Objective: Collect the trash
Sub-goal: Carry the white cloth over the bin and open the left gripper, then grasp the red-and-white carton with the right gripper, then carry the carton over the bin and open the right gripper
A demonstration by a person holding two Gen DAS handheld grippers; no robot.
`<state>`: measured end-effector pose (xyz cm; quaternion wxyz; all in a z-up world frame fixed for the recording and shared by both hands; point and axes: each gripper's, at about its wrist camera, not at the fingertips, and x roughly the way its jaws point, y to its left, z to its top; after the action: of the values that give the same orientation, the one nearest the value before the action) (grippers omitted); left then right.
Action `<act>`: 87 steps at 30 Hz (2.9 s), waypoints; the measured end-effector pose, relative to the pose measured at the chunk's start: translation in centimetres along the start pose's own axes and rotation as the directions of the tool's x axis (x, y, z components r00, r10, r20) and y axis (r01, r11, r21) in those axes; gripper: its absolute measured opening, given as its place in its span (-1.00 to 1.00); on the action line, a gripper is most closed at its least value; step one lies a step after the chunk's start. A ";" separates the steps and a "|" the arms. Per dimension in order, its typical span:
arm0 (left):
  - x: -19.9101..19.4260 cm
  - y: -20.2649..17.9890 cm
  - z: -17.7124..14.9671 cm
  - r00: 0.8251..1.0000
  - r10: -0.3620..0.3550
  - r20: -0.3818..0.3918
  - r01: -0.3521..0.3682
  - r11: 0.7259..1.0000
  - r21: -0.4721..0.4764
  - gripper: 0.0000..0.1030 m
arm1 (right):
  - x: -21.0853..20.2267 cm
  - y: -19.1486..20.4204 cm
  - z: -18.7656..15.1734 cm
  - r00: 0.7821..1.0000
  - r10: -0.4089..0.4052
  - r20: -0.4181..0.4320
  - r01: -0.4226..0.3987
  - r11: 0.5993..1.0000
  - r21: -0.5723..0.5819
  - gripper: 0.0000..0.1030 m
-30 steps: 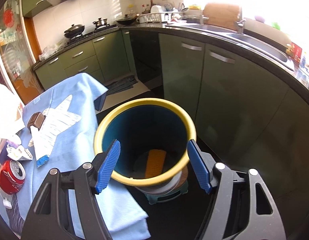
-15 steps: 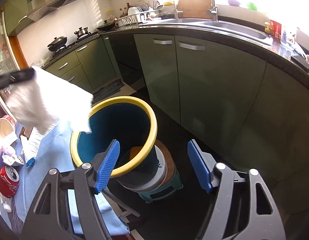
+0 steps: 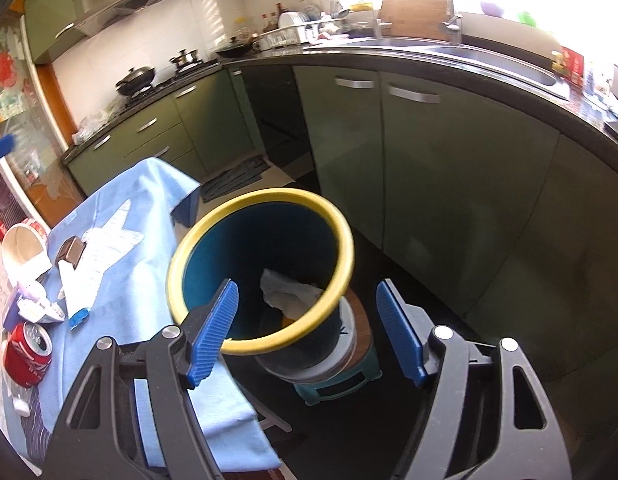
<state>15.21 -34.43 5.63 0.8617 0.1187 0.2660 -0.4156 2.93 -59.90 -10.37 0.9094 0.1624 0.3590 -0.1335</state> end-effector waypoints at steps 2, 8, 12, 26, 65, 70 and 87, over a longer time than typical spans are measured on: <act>-3.5 2.3 -1.7 0.998 0.059 0.039 -0.056 0.996 -0.067 0.78 | 0.3 1.5 0.0 1.000 0.018 -0.008 -0.018 1.000 -0.026 0.33; -11.8 9.6 -8.3 0.958 0.281 0.064 -0.259 0.936 -0.239 0.82 | 0.7 7.3 0.5 0.995 0.099 -0.017 -0.101 0.987 -0.126 0.33; -15.3 13.5 -13.1 0.912 0.407 0.038 -0.373 0.866 -0.332 0.82 | 1.2 12.7 1.0 0.985 0.168 -0.034 -0.171 0.962 -0.213 0.33; -19.9 24.3 -25.6 0.766 0.639 -0.073 -0.582 0.640 -0.502 0.88 | -0.5 32.9 0.4 0.878 0.458 -0.141 -0.466 0.745 -0.478 0.33; -20.7 25.8 -27.8 0.722 0.687 -0.081 -0.610 0.577 -0.543 0.89 | 6.0 48.8 -4.0 0.951 0.233 -0.201 -0.304 0.816 -0.492 0.01; -20.4 25.7 -27.7 0.723 0.686 -0.084 -0.614 0.582 -0.533 0.89 | 3.7 47.7 -3.0 0.939 0.288 -0.190 -0.345 0.806 -0.482 -0.01; -19.3 24.6 -27.1 0.726 0.683 -0.082 -0.625 0.605 -0.494 0.89 | -4.5 41.0 1.3 0.878 0.472 -0.084 -0.461 0.785 -0.413 -0.01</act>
<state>14.73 5.15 -6.53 0.9676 -0.0383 0.2496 0.0038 15.29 -22.44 1.85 0.9313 0.0448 0.3170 0.1737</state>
